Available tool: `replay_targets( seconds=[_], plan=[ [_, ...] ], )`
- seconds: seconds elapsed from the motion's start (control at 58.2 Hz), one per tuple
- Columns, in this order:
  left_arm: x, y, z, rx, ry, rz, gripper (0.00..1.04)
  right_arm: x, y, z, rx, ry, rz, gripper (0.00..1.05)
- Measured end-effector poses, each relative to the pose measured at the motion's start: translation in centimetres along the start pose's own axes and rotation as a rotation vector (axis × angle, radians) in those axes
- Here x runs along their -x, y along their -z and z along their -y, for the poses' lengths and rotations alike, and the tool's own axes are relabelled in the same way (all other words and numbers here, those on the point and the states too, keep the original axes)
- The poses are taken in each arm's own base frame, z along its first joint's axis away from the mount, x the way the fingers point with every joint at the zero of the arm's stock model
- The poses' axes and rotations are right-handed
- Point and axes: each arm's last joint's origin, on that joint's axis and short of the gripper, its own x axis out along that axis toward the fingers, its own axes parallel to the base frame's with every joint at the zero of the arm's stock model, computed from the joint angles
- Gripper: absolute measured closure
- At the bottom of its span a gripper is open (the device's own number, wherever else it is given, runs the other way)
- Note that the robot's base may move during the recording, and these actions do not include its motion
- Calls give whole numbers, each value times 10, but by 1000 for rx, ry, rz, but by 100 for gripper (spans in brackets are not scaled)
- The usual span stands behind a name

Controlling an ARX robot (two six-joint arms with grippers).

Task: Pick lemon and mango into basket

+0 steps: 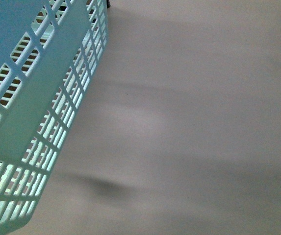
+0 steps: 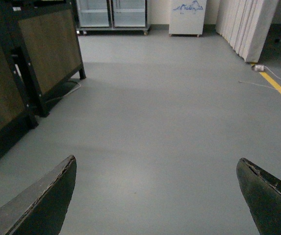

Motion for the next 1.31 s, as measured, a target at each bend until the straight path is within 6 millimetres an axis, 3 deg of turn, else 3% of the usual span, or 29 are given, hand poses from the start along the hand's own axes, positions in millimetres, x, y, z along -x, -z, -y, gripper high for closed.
replay_targets(
  seconds=[1.306],
  plan=[
    [0, 0, 0, 1, 0, 0, 100, 0, 0, 0, 0, 0, 0, 9]
  ],
)
